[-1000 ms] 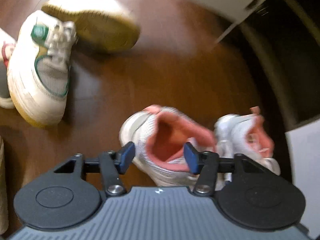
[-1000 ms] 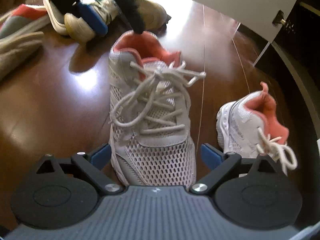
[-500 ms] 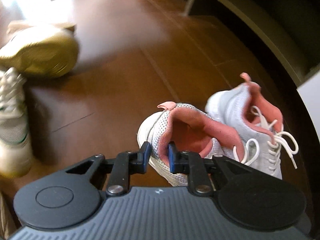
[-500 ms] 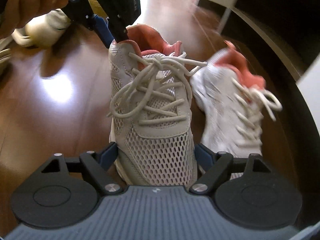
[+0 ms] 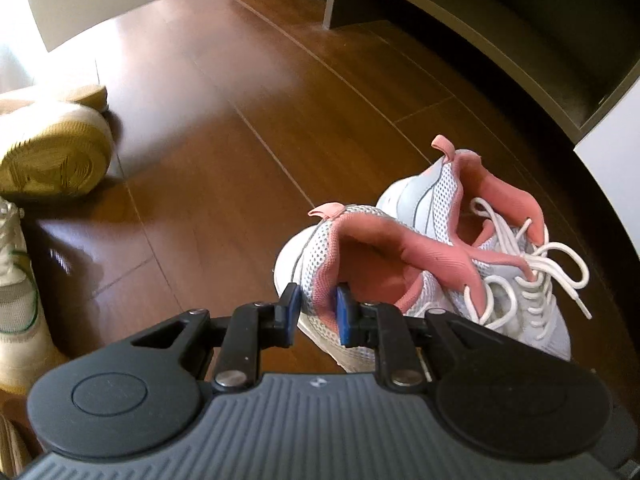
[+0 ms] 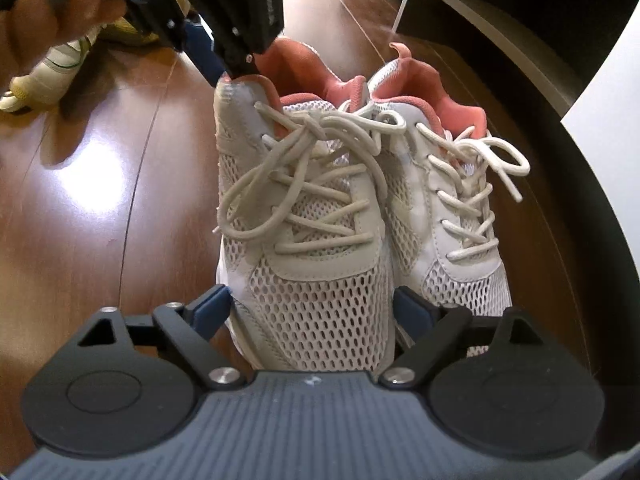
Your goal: Organize scattered shoes
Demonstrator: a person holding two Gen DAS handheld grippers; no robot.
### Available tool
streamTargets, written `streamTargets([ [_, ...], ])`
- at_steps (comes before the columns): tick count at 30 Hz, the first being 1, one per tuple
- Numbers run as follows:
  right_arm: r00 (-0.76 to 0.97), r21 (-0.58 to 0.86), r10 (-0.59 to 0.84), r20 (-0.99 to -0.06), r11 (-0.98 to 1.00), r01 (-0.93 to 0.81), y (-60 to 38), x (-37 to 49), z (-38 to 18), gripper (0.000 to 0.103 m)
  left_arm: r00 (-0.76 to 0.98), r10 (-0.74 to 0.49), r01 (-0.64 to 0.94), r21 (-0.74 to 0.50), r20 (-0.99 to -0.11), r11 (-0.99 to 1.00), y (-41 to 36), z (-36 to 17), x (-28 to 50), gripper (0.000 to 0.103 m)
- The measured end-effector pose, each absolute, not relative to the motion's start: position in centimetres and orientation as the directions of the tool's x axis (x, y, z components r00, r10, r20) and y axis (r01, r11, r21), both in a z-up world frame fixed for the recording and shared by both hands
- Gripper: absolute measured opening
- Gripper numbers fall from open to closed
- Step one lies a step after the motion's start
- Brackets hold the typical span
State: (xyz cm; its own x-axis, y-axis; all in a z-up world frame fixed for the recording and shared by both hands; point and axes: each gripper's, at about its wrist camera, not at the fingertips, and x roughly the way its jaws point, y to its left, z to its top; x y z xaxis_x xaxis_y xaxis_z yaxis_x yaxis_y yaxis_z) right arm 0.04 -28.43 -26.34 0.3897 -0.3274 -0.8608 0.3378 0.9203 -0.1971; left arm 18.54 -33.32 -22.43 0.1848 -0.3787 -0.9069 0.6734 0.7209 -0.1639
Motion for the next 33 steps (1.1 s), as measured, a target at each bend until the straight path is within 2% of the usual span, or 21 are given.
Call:
streamTargets([
  [2,0.397,-0.224,-0.356,-0.846,0.913,0.341,-28.3,0.0,-25.4,0.095,0.176,-0.402,0.665,-0.193,-0.899,0.722,-32.1,-21.4,18.3,0.027],
  [4,0.416,-0.224,-0.364,-0.833,0.911,0.347,-28.3,-0.2,-24.3,0.097,0.177,-0.420,0.658,-0.210,-0.890,0.723,-30.4,-20.1,17.8,0.039],
  [7,0.449,-0.187,-0.364,-0.816,0.901,0.391,-29.1,-1.0,-22.0,0.097,0.218,-0.414,0.646,-0.187,-0.884,0.740,-25.9,-18.0,15.9,0.044],
  [10,0.470,-0.128,-0.353,-0.809,0.886,0.445,-30.2,-1.9,-20.3,0.096,0.262,-0.320,0.613,-0.099,-0.911,0.784,-19.7,-17.0,13.2,0.044],
  [12,0.485,-0.095,-0.342,-0.805,0.881,0.463,-30.4,-2.3,-19.2,0.094,0.270,-0.209,0.571,-0.018,-0.940,0.821,-14.8,-16.9,11.0,0.044],
  [17,0.566,-0.002,-0.248,-0.786,0.917,0.398,-28.3,-1.6,-17.4,0.089,0.290,0.005,0.444,0.139,-0.957,0.885,-4.8,-15.3,6.3,0.044],
  [19,0.593,0.071,-0.146,-0.792,0.943,0.327,-26.6,-0.3,-17.4,0.084,0.313,0.024,0.378,0.147,-0.949,0.914,-1.6,-14.3,5.3,0.044],
  [21,0.607,0.135,-0.047,-0.793,0.959,0.250,-24.6,1.0,-17.8,0.066,0.338,0.034,0.309,0.145,-0.941,0.940,1.1,-13.4,4.9,0.044],
  [24,0.606,0.127,0.024,-0.795,0.984,0.127,-21.4,3.1,-18.1,0.048,0.381,0.040,0.215,0.131,-0.924,0.968,3.5,-13.0,6.1,0.044],
  [27,0.616,0.097,0.079,-0.784,0.995,-0.004,-17.7,5.3,-17.8,0.040,0.396,0.015,0.153,0.082,-0.918,0.985,5.1,-13.3,8.4,0.043],
  [33,0.628,-0.044,0.064,-0.775,0.987,-0.156,-13.0,10.3,-18.3,0.042,0.392,-0.033,0.060,-0.010,-0.919,0.998,6.5,-14.6,13.1,0.044],
])
